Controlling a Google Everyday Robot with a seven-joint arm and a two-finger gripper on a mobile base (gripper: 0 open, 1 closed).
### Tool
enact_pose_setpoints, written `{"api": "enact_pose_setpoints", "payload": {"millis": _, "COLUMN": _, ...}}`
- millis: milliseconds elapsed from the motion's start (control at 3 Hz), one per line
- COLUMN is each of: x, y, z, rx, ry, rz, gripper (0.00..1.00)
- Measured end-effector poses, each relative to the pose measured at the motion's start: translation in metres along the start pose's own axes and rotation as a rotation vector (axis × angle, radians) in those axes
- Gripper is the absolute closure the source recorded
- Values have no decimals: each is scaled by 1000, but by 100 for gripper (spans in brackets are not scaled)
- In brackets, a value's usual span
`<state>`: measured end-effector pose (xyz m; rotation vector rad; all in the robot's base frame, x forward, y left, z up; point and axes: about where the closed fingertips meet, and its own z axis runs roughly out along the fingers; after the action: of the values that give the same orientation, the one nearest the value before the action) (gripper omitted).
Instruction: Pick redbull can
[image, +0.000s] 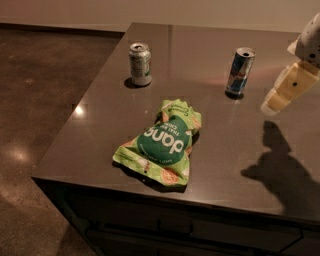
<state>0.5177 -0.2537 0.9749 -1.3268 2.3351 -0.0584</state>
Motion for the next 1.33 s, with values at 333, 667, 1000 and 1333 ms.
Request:
{"api": "enact_pose_setpoints", "payload": {"millis": 333, "x": -5, "y": -35, "z": 11, "rx": 37, "ry": -83, "rz": 84, "gripper": 0}}
{"api": "enact_pose_setpoints", "payload": {"millis": 667, "x": -10, "y": -65, "z": 25, "rx": 69, "ry": -147, "rz": 160, "gripper": 0}}
{"api": "enact_pose_setpoints", "payload": {"millis": 1000, "x": -16, "y": -89, "z": 43, "rx": 92, "ry": -185, "rz": 215, "gripper": 0}}
{"api": "enact_pose_setpoints", "payload": {"millis": 1333, "x": -21, "y": -113, "z": 61, "rx": 115, "ry": -217, "rz": 258, "gripper": 0}}
